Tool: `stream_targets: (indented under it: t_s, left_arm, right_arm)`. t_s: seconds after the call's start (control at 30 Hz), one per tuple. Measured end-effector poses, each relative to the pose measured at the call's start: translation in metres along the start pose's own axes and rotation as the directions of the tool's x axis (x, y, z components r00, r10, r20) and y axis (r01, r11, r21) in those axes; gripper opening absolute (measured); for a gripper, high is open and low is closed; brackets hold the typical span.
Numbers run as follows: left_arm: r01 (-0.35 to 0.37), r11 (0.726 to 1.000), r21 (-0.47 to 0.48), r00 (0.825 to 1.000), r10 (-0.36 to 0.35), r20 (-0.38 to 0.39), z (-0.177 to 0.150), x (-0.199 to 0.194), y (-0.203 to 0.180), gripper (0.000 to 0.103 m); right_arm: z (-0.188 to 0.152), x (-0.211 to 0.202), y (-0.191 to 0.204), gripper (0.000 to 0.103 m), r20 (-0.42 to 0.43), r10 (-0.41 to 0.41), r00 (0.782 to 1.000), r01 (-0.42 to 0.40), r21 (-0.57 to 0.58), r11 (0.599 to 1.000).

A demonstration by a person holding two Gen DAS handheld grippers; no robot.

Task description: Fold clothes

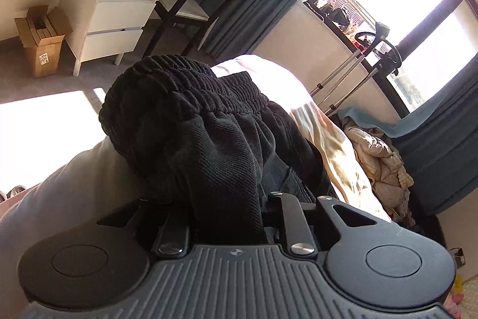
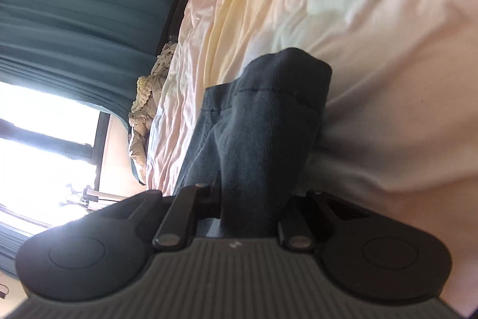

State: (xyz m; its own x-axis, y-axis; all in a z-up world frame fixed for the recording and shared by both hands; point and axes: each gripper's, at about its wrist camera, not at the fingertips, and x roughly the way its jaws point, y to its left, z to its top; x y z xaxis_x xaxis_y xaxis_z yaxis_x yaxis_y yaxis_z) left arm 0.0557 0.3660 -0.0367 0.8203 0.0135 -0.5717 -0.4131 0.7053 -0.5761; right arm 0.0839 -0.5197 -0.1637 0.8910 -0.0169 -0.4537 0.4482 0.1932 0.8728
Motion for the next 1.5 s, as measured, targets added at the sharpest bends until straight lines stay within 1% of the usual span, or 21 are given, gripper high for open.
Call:
stream_targets:
  t_s: [0.03,0.07,0.17,0.23,0.27,0.37,0.4,0.47,0.5,0.63,0.73,0.8,0.93,1.03,1.1,1.17,1.27,1.33,1.4,1.5]
  left_arm:
    - [-0.001,1.0,0.012,1.0,0.001,-0.01,-0.004,-0.003,0.004,0.032]
    - [-0.006,1.0,0.02,1.0,0.006,-0.018,-0.007,-0.008,0.008,0.033]
    - [-0.036,0.997,0.065,0.999,0.036,-0.002,-0.016,-0.03,0.014,0.044]
    - [-0.065,0.987,0.149,0.998,0.061,0.027,-0.02,-0.046,0.007,0.055]
    - [-0.074,0.977,0.198,0.997,0.066,0.047,-0.022,-0.055,0.0,0.057]
    - [-0.064,0.954,0.292,0.995,0.04,0.089,-0.029,-0.074,-0.022,0.063]
    - [-0.06,0.947,0.314,0.994,0.029,0.101,-0.032,-0.079,-0.029,0.068]
    - [-0.044,0.933,0.358,0.993,0.002,0.117,-0.038,-0.087,-0.046,0.07]
    - [-0.028,0.926,0.377,0.994,-0.014,0.109,-0.041,-0.087,-0.056,0.07]
    - [0.02,0.88,0.475,0.997,-0.053,0.057,-0.066,-0.072,-0.106,0.07]
    - [0.074,0.844,0.531,0.996,-0.088,0.002,-0.091,-0.048,-0.145,0.07]
    - [0.101,0.816,0.57,0.994,-0.106,-0.025,-0.107,-0.033,-0.17,0.07]
    - [0.123,0.768,0.629,0.992,-0.107,-0.063,-0.138,-0.003,-0.217,0.07]
    - [0.129,0.738,0.663,0.992,-0.097,-0.084,-0.16,0.017,-0.242,0.07]
    - [0.129,0.727,0.675,0.992,-0.087,-0.096,-0.173,0.031,-0.25,0.07]
    - [0.113,0.719,0.686,0.993,-0.06,-0.101,-0.187,0.045,-0.254,0.07]
    - [0.082,0.701,0.708,0.993,-0.001,-0.114,-0.204,0.066,-0.251,0.07]
    - [0.056,0.682,0.729,0.993,0.04,-0.114,-0.211,0.076,-0.248,0.07]
    - [0.044,0.668,0.743,0.993,0.056,-0.108,-0.214,0.081,-0.245,0.07]
    - [0.032,0.668,0.743,0.991,0.075,-0.11,-0.218,0.086,-0.242,0.07]
  right_arm:
    - [0.001,0.001,-0.001,0.013,-0.007,0.002,1.0,-0.002,-0.01,1.0]
    - [0.002,0.003,-0.001,0.013,-0.013,0.003,1.0,-0.004,-0.027,1.0]
    - [0.002,0.004,0.0,0.013,-0.019,0.006,1.0,-0.007,-0.05,0.999]
    - [0.003,0.006,-0.003,0.014,-0.027,0.015,1.0,-0.017,-0.045,0.999]
    - [0.004,0.006,-0.003,0.014,-0.032,0.016,0.999,-0.017,-0.05,0.999]
    - [0.005,0.008,-0.002,0.014,-0.043,0.007,0.999,-0.011,-0.086,0.996]
    - [0.005,0.009,0.0,0.014,-0.045,0.0,0.999,-0.005,-0.108,0.994]
    - [0.005,0.009,0.002,0.014,-0.044,-0.011,0.999,0.004,-0.136,0.991]
    - [0.004,0.009,0.003,0.014,-0.043,-0.013,0.999,0.007,-0.143,0.99]
    - [0.002,0.008,0.003,0.014,-0.038,-0.019,0.999,0.013,-0.169,0.986]
    - [0.001,0.007,0.004,0.014,-0.033,-0.023,0.999,0.017,-0.185,0.983]
    - [0.001,0.008,0.005,0.014,-0.032,-0.025,0.999,0.019,-0.194,0.981]
    - [0.0,0.009,0.005,0.014,-0.029,-0.027,0.999,0.021,-0.204,0.979]
    - [0.0,0.01,0.003,0.014,-0.015,-0.008,1.0,0.005,-0.186,0.983]
    - [0.0,0.012,0.002,0.014,-0.003,0.015,1.0,-0.015,-0.167,0.986]
    - [0.0,0.015,0.002,0.016,0.007,0.039,0.999,-0.037,-0.154,0.987]
    - [0.0,0.019,0.001,0.019,0.018,0.061,0.998,-0.057,-0.153,0.987]
    - [0.001,0.023,-0.002,0.023,0.021,0.085,0.996,-0.081,-0.138,0.987]
    - [0.002,0.027,-0.004,0.027,0.02,0.103,0.994,-0.1,-0.131,0.986]
    - [0.003,0.03,-0.002,0.029,0.023,0.114,0.993,-0.11,-0.137,0.985]
